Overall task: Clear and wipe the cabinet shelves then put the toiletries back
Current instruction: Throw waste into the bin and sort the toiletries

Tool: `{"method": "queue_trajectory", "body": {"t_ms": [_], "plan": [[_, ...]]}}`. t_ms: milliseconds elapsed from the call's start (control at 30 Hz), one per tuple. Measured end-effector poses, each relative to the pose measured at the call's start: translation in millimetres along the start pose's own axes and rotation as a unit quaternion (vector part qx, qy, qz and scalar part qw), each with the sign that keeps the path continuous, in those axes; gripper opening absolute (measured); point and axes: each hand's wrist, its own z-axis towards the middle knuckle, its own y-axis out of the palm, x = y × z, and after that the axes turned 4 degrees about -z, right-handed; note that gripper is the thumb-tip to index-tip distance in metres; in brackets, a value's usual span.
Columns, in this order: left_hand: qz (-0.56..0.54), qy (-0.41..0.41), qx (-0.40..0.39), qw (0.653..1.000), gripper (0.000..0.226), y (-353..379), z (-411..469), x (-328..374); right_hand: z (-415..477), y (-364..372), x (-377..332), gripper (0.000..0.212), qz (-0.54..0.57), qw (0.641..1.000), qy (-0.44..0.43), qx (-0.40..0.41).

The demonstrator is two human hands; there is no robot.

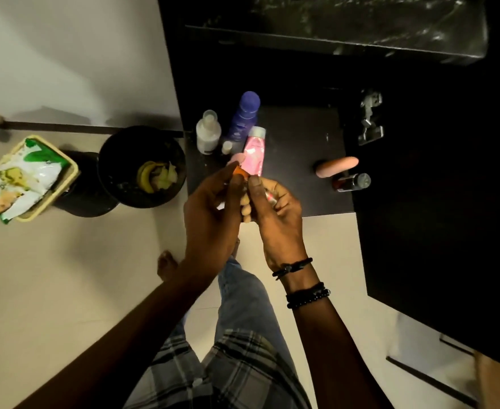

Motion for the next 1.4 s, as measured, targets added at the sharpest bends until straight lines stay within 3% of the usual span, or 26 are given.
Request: {"method": "queue_trajectory", "body": {"t_ms": [133,233,300,367,467,533,633,700,1067,1400], "plan": [[0.004,-0.017,-0.047,0.999,0.024,32.5,20.9,2.9,12.5,-23.2,-0.6,0.045,-0.093,0.995,-0.028,-0.031],[-0.074,-0.017,-0.116,0.990,0.016,48.8,41.0,10.4,35.8,-45.5,-15.8,0.025,-0.072,0.996,-0.056,-0.001],[-0.126,-0.032,-0.121,0.984,0.025,55.7,51.2,11.3,58.0,-61.3,-28.0,0.005,-0.074,0.994,-0.065,0.045],[-0.149,-0.061,-0.099,0.982,0.031,61.2,54.9,10.5,83.4,-77.0,-37.6,0.019,-0.162,0.975,-0.092,0.118],[-0.105,-0.090,-0.085,0.987,0.031,70.0,57.6,3.5,126.7,-100.6,-59.1,0.025,-0.393,0.903,-0.106,0.136],[-0.054,-0.096,-0.092,0.990,0.031,75.1,59.3,-4.7,157.0,-112.2,-73.2,0.036,-0.550,0.828,-0.035,0.101],[0.017,-0.076,-0.096,0.992,0.029,82.0,63.6,-16.4,192.1,-117.2,-77.3,0.054,-0.687,0.724,0.064,0.007],[0.050,-0.052,-0.097,0.993,0.029,86.8,65.0,-21.8,202.8,-114.6,-74.5,0.056,-0.721,0.689,0.059,-0.033],[0.045,-0.071,-0.127,0.988,0.032,85.6,60.4,-32.8,206.7,-114.1,-68.4,0.046,-0.710,0.702,0.041,-0.039],[0.119,-0.055,-0.145,0.981,0.032,64.4,53.1,-24.0,171.0,-106.3,-83.4,0.034,-0.743,0.668,-0.037,0.004]]}}
